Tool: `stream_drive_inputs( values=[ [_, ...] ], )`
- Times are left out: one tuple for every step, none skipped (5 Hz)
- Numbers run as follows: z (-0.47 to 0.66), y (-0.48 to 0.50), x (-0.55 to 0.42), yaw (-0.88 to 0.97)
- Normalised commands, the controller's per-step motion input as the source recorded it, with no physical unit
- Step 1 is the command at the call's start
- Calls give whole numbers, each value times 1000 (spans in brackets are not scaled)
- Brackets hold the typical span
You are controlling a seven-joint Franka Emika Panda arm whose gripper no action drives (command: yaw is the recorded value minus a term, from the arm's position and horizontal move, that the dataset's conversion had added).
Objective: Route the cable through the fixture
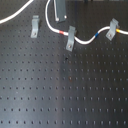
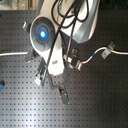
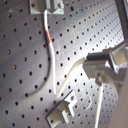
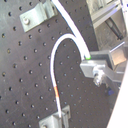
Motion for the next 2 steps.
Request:
stream_drive_inputs(
  values=[
    [249, -112, -370, 109],
    [293, -57, -408, 189]
  ],
)
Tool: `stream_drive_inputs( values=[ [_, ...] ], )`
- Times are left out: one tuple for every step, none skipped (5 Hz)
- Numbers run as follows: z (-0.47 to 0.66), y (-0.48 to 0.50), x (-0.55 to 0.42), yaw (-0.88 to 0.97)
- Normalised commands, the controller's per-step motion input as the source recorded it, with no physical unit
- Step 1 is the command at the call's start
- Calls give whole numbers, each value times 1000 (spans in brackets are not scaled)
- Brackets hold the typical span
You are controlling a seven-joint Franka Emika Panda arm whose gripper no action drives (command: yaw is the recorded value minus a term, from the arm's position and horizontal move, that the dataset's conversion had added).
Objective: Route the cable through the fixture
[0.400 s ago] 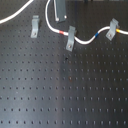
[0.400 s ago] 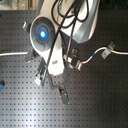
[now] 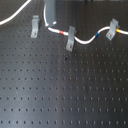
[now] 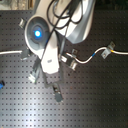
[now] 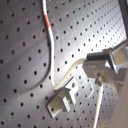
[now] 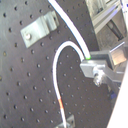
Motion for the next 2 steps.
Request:
stream_drive_inputs(
  values=[
    [231, 68, -340, 149],
    [106, 331, -344, 157]
  ],
)
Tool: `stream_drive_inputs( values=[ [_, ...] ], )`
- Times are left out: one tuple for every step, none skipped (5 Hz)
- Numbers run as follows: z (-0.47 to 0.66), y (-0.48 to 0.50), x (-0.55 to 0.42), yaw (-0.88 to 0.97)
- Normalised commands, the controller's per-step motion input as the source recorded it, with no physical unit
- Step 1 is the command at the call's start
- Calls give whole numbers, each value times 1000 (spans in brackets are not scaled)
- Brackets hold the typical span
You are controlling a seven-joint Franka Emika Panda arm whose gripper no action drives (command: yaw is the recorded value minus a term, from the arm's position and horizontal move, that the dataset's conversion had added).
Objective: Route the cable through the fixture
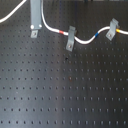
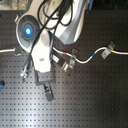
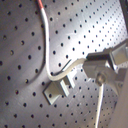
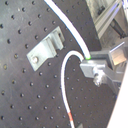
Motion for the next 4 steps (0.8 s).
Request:
stream_drive_inputs(
  values=[
    [21, 501, -260, 243],
    [81, 156, -106, 169],
    [176, -7, -194, 31],
    [162, 22, -284, 54]
  ],
)
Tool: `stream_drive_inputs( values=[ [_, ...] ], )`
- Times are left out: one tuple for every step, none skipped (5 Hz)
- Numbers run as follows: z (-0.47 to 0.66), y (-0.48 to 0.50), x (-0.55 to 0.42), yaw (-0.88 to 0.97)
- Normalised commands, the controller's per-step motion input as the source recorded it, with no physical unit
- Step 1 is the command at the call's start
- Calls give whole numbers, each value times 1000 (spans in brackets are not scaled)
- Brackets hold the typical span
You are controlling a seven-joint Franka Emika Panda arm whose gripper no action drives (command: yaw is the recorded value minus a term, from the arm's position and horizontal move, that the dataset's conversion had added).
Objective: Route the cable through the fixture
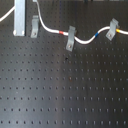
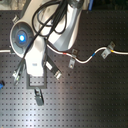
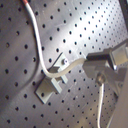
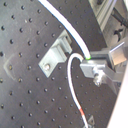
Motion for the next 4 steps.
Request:
stream_drive_inputs(
  values=[
    [141, 150, -263, 91],
    [102, 266, -239, 151],
    [160, 241, -156, 131],
    [371, 141, -114, 63]
  ],
)
